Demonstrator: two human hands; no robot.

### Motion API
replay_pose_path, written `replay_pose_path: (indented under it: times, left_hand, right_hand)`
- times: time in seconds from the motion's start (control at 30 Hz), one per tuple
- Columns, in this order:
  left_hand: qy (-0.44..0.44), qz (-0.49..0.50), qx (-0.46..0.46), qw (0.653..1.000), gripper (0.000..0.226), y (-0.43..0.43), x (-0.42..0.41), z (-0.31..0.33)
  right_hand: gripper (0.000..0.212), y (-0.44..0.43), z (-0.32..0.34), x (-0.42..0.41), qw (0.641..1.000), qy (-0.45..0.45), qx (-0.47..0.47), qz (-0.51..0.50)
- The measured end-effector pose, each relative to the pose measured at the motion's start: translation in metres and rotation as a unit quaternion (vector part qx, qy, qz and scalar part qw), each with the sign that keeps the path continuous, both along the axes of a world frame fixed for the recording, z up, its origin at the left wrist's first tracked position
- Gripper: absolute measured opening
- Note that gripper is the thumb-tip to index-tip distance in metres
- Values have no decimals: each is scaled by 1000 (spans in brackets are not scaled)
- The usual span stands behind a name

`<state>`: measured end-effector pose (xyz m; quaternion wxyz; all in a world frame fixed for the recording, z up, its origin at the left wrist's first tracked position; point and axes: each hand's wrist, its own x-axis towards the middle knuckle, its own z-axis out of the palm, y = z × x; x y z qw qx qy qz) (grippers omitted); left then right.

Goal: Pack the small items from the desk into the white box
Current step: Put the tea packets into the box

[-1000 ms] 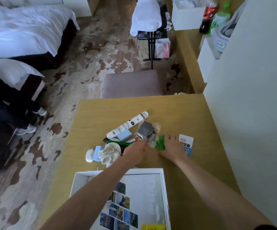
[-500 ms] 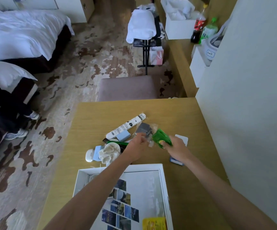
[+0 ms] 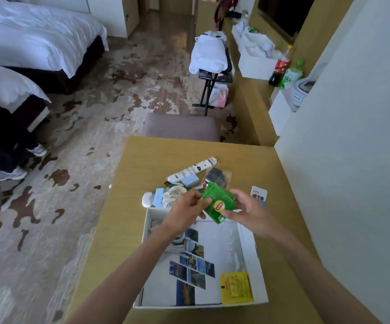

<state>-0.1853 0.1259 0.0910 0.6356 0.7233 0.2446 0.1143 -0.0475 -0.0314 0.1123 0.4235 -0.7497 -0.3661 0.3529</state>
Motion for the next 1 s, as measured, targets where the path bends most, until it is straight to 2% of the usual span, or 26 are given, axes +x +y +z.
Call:
replay_pose_path:
  times: [0.07,0.2,0.27,0.37,0.53,0.67,0.77,0.9,1.0]
  left_hand:
    - [11,-8,-15,1000,20,-1,-15,-3]
    - [55,-66,-34,996,32,-12,-51,-19]
    - [78,-109,-21,991,36,-13,-67,-26]
    - [96,-142,24,985,41,-18,-77,-31]
    - [122,-190,81,971,34,-40,-77,-42]
    - [162,-212,117,957,25,-53,-72,-53]
    - [191,-247,119,942,21,-65,-66,-65]
    - [237,-262,118,928,25,-80,-56,-81]
    - [259,-263,139,919,24,-85,-52,-90]
  right_hand:
    - [50,-4,-1,-13,999,-44,-15,-3]
    - [27,-20,-13,-44,994,-81,-70,17]
    - [17,-24,-16,-60,989,-108,-89,39]
    - [14,-31,-14,-74,978,-143,-132,75]
    - [7,-51,-18,-79,943,-203,-219,144]
    - [19,-57,-27,-80,888,-299,-287,200]
    - [22,-60,-38,-80,825,-400,-303,258]
    - [16,-59,-49,-76,738,-509,-298,328]
    - [14,-62,-57,-75,685,-548,-309,368]
